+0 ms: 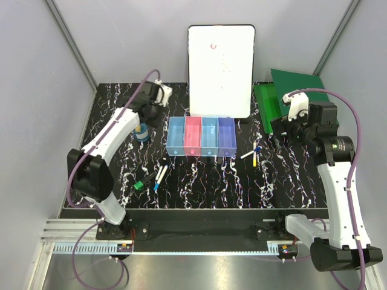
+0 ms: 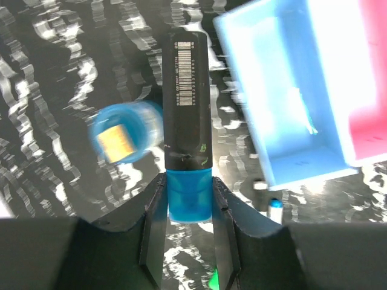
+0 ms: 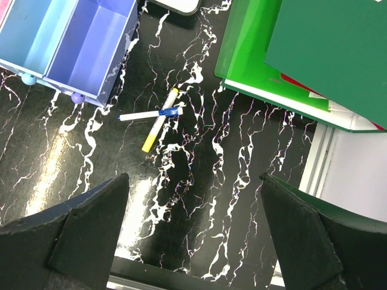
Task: Sort the stationery into containers
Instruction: Pick up the pen from the center of the board, then place the pen in the storage box.
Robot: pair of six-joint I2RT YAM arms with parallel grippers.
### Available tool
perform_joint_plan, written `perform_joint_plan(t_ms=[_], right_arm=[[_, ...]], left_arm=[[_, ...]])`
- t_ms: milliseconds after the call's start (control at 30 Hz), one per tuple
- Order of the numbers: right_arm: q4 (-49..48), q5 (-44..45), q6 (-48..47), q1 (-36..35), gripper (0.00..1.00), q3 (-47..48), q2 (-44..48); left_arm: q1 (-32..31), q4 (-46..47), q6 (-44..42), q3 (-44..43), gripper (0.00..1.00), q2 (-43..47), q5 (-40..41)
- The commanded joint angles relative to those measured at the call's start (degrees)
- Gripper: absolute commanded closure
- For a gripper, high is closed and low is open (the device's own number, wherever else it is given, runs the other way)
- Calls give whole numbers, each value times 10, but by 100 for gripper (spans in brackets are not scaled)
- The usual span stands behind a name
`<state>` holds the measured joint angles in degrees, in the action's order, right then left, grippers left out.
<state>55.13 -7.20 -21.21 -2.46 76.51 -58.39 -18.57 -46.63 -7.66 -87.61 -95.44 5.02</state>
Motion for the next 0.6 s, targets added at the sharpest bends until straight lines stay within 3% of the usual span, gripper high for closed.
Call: perform_joint_plan(t_ms=[0, 267, 567], right_arm=[[-22, -7, -7, 1, 3, 0, 26], [-23, -8, -3, 1, 3, -26, 46], [-23, -6, -8, 1, 2, -40, 59]], left_arm=[[-65, 20, 12, -16, 100, -34, 23], [-78, -2, 74, -85, 100, -125, 1], [-78, -7, 108, -86, 100, -170, 0]])
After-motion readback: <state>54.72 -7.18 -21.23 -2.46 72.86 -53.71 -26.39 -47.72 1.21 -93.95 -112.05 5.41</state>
